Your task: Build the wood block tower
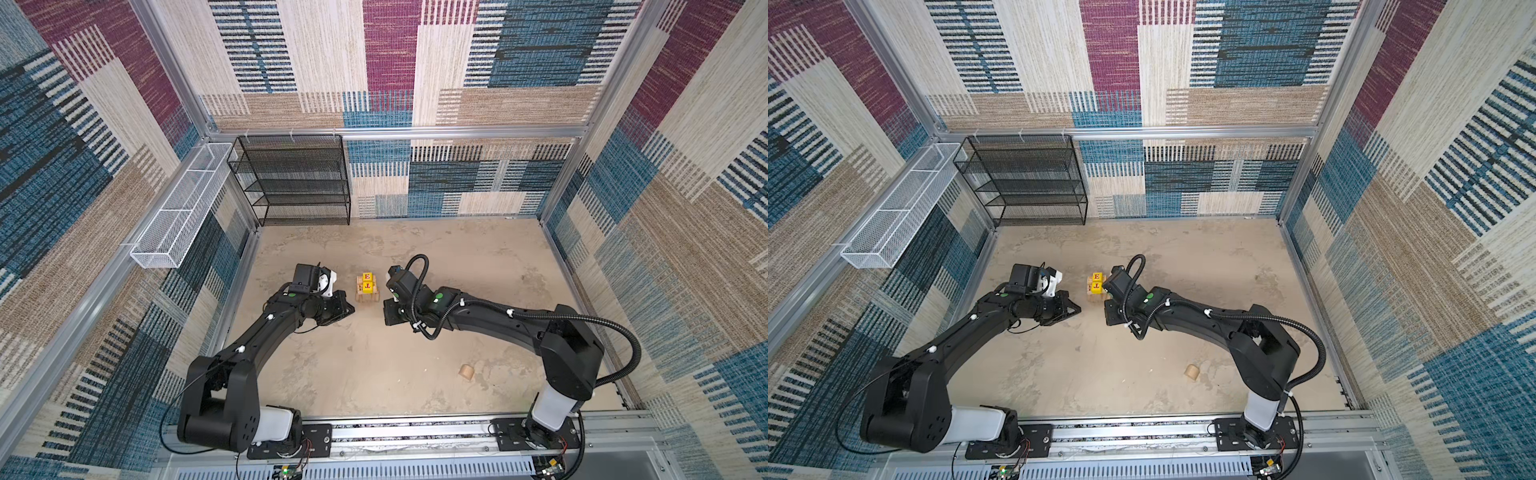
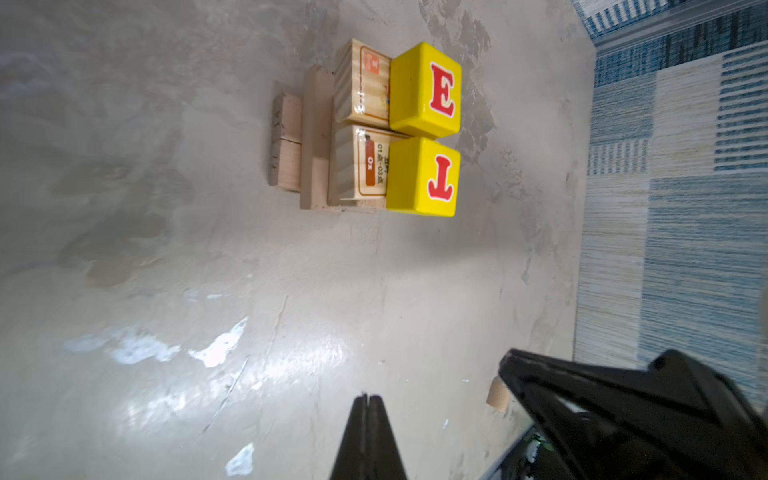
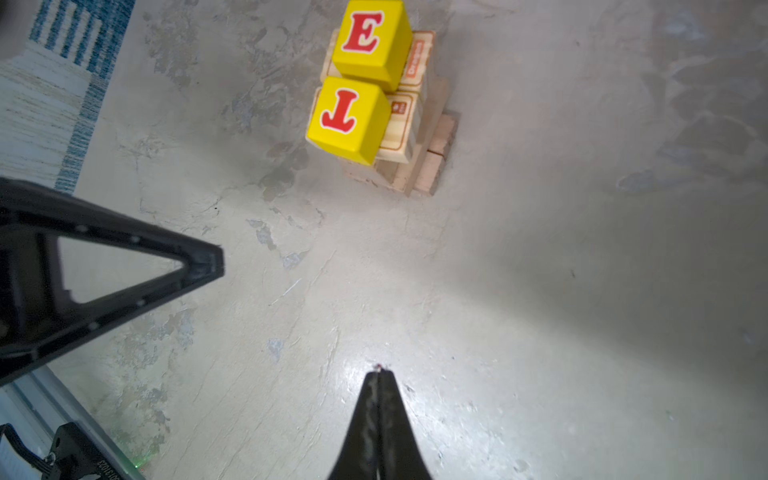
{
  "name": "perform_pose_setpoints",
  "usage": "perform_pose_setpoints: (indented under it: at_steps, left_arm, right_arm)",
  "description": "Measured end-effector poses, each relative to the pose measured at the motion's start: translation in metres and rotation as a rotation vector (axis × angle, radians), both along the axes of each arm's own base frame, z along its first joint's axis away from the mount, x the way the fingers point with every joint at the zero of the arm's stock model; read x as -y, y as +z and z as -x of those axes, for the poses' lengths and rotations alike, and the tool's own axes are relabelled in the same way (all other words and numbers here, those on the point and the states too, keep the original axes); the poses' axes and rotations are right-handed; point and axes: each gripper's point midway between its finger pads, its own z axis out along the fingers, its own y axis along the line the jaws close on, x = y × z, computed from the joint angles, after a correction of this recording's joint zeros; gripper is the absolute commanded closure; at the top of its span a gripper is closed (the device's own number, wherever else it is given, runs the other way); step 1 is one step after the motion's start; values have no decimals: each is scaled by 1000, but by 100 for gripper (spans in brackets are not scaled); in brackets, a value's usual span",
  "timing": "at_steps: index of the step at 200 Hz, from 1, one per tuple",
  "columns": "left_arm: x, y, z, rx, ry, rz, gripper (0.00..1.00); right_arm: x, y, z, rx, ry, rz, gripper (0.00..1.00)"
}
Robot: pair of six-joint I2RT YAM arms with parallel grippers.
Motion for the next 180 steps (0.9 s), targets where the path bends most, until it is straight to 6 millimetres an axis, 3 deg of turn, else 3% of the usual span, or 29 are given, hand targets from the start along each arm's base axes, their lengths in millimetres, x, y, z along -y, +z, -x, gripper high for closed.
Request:
perform_pose_setpoints:
  at_steps: [62, 180]
  left_arm:
    - [8, -4, -29, 6, 35, 78, 100]
    - [4, -22, -47, -18, 83, 91, 100]
  right_arm:
    - [-24, -9, -6, 8, 50, -76, 100]
    - [-41, -16, -18, -2, 56, -119, 99]
